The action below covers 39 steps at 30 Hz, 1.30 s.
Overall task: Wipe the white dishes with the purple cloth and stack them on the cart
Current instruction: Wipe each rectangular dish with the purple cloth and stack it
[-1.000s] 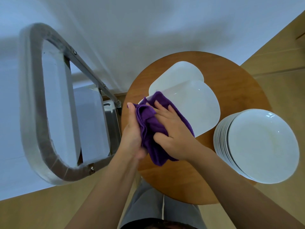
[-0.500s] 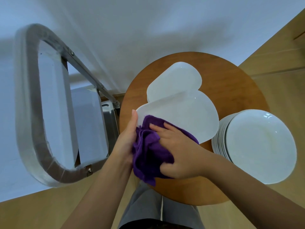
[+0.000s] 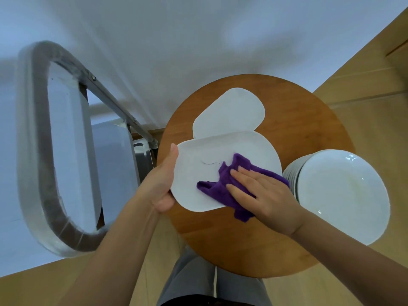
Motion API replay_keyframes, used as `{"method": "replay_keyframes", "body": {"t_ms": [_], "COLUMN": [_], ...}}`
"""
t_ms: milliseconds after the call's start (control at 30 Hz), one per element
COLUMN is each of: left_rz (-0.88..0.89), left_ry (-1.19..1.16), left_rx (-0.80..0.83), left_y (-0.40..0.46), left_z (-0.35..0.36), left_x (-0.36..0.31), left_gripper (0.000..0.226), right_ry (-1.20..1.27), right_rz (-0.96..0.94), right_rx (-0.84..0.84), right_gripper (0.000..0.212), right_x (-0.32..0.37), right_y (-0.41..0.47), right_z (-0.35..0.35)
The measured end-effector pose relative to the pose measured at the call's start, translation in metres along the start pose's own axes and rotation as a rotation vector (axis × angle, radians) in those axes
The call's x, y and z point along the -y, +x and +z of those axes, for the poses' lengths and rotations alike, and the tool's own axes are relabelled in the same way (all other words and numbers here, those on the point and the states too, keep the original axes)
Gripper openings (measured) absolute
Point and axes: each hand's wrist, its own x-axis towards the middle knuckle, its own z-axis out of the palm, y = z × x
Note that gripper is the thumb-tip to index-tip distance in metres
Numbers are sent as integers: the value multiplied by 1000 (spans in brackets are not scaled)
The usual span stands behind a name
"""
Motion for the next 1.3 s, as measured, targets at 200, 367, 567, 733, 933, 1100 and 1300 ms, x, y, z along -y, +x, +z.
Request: {"method": "replay_keyframes", "body": {"t_ms": [200,367,567,733,933,1100,1300], "left_rz": [140,313,468,451,253,17,194], "left_ry": [-43,-318,-340,-253,266,237,101], "left_rx": [-22,-251,-433,-487,-160,-57,-221], "left_y": [-14,-30,-23,-17,-18,-20,-16], "left_z": [14,77,75,52,3,10,11], "left_x": [-17,19,19,13,-30,-20,-22], "left_gripper": [37,24,16,15,22,16,10], "right_ry": [55,110,70,34,1,210,741], "right_rz": [156,481,417,221,127,390,1078], "right_rx": [-97,-272,-324,-230,-51,-138,-49], "right_gripper": [52,47,37,45,66,43,41], "right_x": [1,28,38,32,-6,-10,-5], "right_y": [4,31,40,26,-21,-17,4], "right_z": [-10,4,6,7,-7,-19,-39]}}
